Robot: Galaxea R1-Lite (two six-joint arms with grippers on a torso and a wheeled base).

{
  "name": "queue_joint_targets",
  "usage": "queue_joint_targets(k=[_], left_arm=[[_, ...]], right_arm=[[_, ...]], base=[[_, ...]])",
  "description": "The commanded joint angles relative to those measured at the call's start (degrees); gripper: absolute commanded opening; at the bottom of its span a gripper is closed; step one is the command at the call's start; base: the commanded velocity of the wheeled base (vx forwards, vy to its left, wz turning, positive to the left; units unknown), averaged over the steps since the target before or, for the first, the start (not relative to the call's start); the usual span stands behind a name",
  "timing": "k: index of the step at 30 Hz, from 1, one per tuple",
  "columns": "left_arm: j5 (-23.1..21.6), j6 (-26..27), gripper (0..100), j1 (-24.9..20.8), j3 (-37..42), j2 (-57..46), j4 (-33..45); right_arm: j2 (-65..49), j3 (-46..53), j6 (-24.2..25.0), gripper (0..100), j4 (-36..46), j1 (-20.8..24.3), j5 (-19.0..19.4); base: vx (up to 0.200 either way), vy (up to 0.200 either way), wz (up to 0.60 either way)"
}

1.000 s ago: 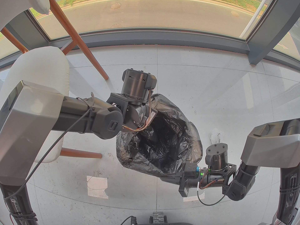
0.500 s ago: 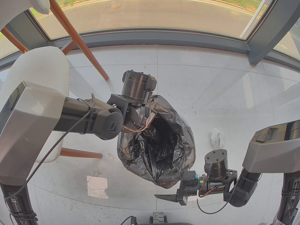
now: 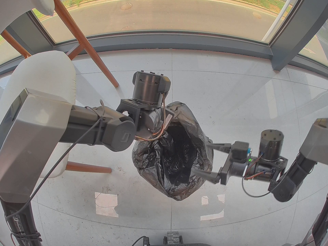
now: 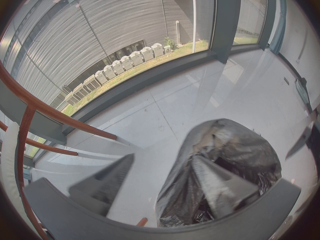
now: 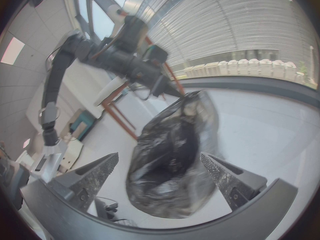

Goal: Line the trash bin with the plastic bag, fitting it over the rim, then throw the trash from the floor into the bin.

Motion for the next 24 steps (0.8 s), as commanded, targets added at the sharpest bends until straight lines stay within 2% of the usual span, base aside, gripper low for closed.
queue_joint_targets(k=[1,5,9,17,24], left_arm=[[-1.09,0.15,100,1.01,0.41,1.97,-2.02],[-1.00,-0.20,100,-0.13,0.59,-1.37,3.70],[-1.00,0.06,100,-0.48,2.35,-6.02,6.07],[-0.56,-0.20,100,-0.57,4.54,-14.37,6.42],[0.67,-1.08,100,-1.71,16.06,-26.94,8.44]], right_arm=[[-5.76,-0.67,1.17,100,0.14,-5.15,-4.93],[-4.80,0.03,1.08,100,0.14,-4.63,-6.87],[-0.75,0.03,0.99,100,-0.12,-2.60,-9.94],[6.54,-2.43,0.64,100,-1.00,-1.29,-10.56],[11.64,-10.95,0.99,100,-0.83,-1.29,-10.56]], base=[[0.000,0.000,0.00],[0.000,0.000,0.00],[0.000,0.000,0.00],[0.000,0.000,0.00],[0.000,0.000,0.00]])
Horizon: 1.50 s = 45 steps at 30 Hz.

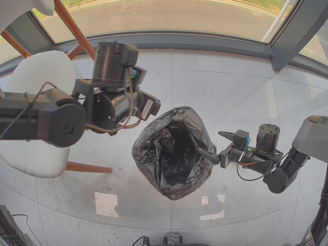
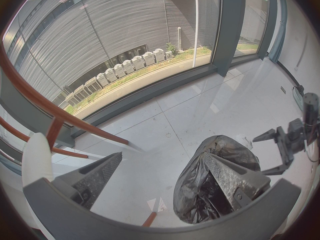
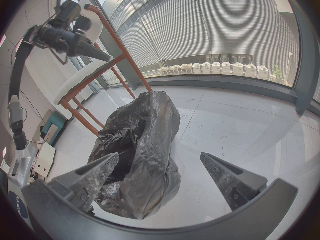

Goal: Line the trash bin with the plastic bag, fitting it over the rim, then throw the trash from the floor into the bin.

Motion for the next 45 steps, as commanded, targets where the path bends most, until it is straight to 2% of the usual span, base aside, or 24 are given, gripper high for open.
queue_joint_targets(k=[1,8,14,21,22,28,29,32,34,36,37,39,41,45], left_arm=[[1.70,-1.39,100,-0.67,9.35,-11.60,0.36],[3.63,-2.80,100,-0.76,13.92,-16.08,0.36],[5.74,-4.11,100,-1.29,19.46,-20.83,0.45],[5.74,-4.20,100,-1.38,22.00,-21.97,0.36],[5.74,-4.20,100,-1.38,23.06,-22.14,0.18],[5.74,-4.20,100,-1.38,24.38,-23.29,0.18],[5.74,-4.20,100,-1.38,24.82,-24.25,0.18],[5.83,-4.20,100,-1.38,25.34,-25.31,0.27],[5.83,-4.20,100,-1.38,25.43,-25.75,0.27],[5.83,-4.20,100,-1.38,25.43,-26.71,0.27],[5.83,-4.20,100,-1.38,25.43,-26.71,0.27],[5.83,-4.20,100,-1.46,25.70,-26.98,0.27],[6.01,-4.20,100,-1.73,26.75,-27.86,0.18],[6.27,-5.43,100,-3.40,28.86,-28.47,0.09]], right_arm=[[4.89,-4.92,0.20,0,0.05,-0.35,-0.05],[4.80,-7.03,0.29,0,0.49,-0.61,-0.14],[2.43,-11.69,0.47,0,1.55,-3.16,-0.23],[2.60,-14.32,4.33,0,3.83,-5.01,-0.31],[2.43,-14.59,5.04,100,3.92,-5.45,-0.05],[1.99,-13.36,10.66,100,3.66,-6.50,-0.31],[1.55,-12.39,13.74,100,3.92,-8.08,-0.40],[0.85,-9.84,15.94,100,4.80,-11.25,-0.49],[1.11,-9.05,15.76,100,5.42,-12.83,-0.58],[3.48,-7.20,13.83,100,6.29,-17.84,-0.84],[3.48,-7.20,13.83,100,6.29,-17.84,-0.84],[7.53,-6.76,10.22,100,5.59,-21.62,-1.54],[9.90,-6.50,8.38,100,5.33,-22.94,-2.77],[14.65,-6.59,7.76,100,4.36,-23.20,-4.36]], base=[[0.000,0.000,0.00],[0.000,0.000,0.00],[0.000,0.000,0.00],[0.000,0.000,0.00],[0.000,0.000,0.00],[0.000,0.000,0.00],[0.000,0.000,0.00],[0.000,0.000,0.00],[0.000,0.000,0.00],[0.000,0.000,0.00],[0.000,0.000,0.00],[0.000,0.000,0.00],[0.000,0.000,0.00],[0.000,0.000,0.00]])
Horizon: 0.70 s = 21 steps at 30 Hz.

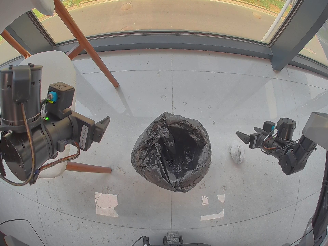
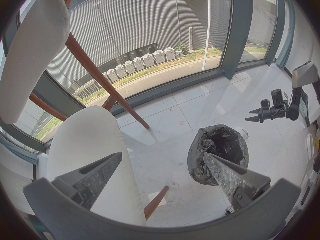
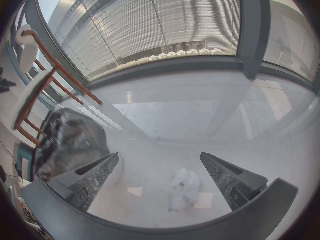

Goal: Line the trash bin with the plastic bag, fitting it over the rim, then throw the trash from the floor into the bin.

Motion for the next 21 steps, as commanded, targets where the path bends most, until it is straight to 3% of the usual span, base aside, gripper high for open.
queue_joint_targets(k=[1,8,15,16,21], left_arm=[[0.42,-1.46,100,-1.48,2.78,-1.70,-0.08],[5.35,-3.48,100,-3.59,6.39,-4.78,-0.08],[6.40,-3.40,100,-3.51,9.73,-8.73,0.01],[6.40,-3.40,100,-3.51,9.73,-8.73,0.01],[6.75,-3.40,100,-3.51,10.08,-10.49,0.10]], right_arm=[[8.14,0.56,-1.37,100,-1.71,-2.11,-1.72],[15.61,-0.75,-2.33,100,-4.78,0.27,-3.22],[18.34,-3.57,-2.33,100,-3.82,1.76,-5.15],[18.34,-3.57,-2.33,0,-3.82,1.76,-5.15],[19.04,-4.36,-1.98,0,-3.20,2.03,-5.15]], base=[[0.000,0.000,0.00],[0.000,0.000,0.00],[0.000,0.000,0.00],[0.000,0.000,0.00],[0.000,0.000,0.00]])
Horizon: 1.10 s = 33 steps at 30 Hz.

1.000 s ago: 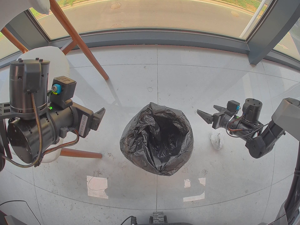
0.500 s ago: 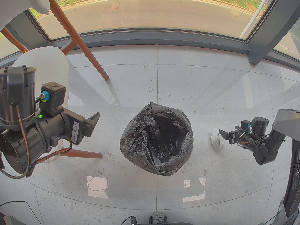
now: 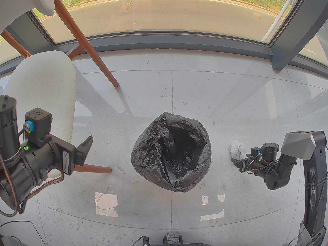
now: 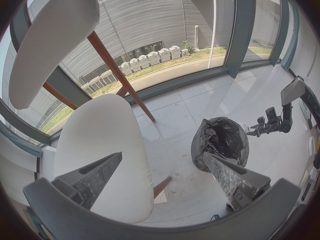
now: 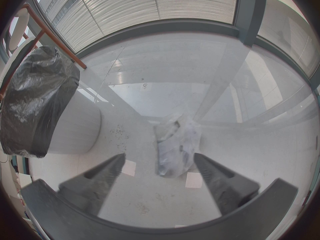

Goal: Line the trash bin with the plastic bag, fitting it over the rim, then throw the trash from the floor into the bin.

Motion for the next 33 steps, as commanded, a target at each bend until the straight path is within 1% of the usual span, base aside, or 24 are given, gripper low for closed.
queue_joint_targets(k=[1,7,9,10,11,14,17,19,20,22,23,24,26,27,29,30,33], left_arm=[[0.80,-0.01,100,-0.01,0.23,-1.84,-0.21],[1.41,-0.01,100,0.08,0.49,-4.03,-0.12],[1.94,-0.09,100,0.08,0.93,-5.62,-0.12],[1.94,-0.09,100,0.08,0.93,-5.62,-0.12],[2.99,-0.09,100,0.17,1.46,-7.73,0.14],[4.05,-0.01,100,0.34,2.78,-11.33,0.32],[6.16,-0.09,100,0.52,4.09,-15.28,0.32],[9.59,-0.09,100,0.52,5.32,-18.89,0.32],[9.59,-0.09,100,0.52,5.32,-18.89,0.32],[13.80,-0.18,100,0.43,7.35,-24.07,0.41],[13.80,-0.18,100,0.43,7.35,-24.07,0.41],[14.95,-0.09,100,0.34,8.66,-27.33,0.49],[15.12,-0.09,100,0.43,9.81,-29.35,1.37],[15.21,-0.09,100,0.34,10.42,-30.40,2.16],[15.30,-0.09,100,0.43,11.21,-31.98,3.31],[15.39,-0.09,100,0.43,11.39,-32.95,4.18],[15.47,0.17,100,0.43,10.77,-33.83,5.06]], right_arm=[[1.57,-1.42,0.15,0,0.62,0.16,0.02],[0.96,-1.33,-0.02,0,0.36,-0.45,0.02],[-3.00,0.69,-0.02,0,0.45,-0.89,0.02],[-3.00,0.69,-0.02,0,0.45,-0.89,0.02],[-9.24,3.68,0.42,0,0.89,-1.51,0.46],[-18.38,7.54,1.30,0,0.97,-1.69,1.34],[-28.66,12.99,3.41,0,1.77,-1.25,3.27],[-38.07,16.68,3.76,0,5.37,-0.10,4.15],[-38.07,16.68,3.76,0,5.37,-0.10,4.15],[-49.93,17.21,4.37,0,14.16,3.76,4.68],[-49.93,17.21,4.37,0,14.16,3.76,4.68],[-56.70,16.51,5.43,0,21.72,6.14,4.50],[-61.18,16.86,5.78,0,29.10,7.90,4.15],[-63.03,17.39,5.52,0,34.02,8.25,4.06],[-63.29,17.83,5.08,0,39.38,8.25,4.24],[-62.06,17.12,5.08,0,40.17,8.16,4.24],[-56.35,14.58,5.25,0,37.27,7.28,4.24]], base=[[0.000,0.000,0.00],[0.000,0.000,0.00],[0.000,0.000,0.00],[0.000,0.000,0.00],[0.000,0.000,0.00],[0.000,0.000,0.00],[0.000,0.000,0.00],[0.000,0.000,0.00],[0.000,0.000,0.00],[0.000,0.000,0.00],[0.000,0.000,0.00],[0.000,0.000,0.00],[0.000,0.000,0.00],[0.000,0.000,0.00],[0.000,0.000,0.00],[0.000,0.000,0.00],[0.000,0.000,0.00]])
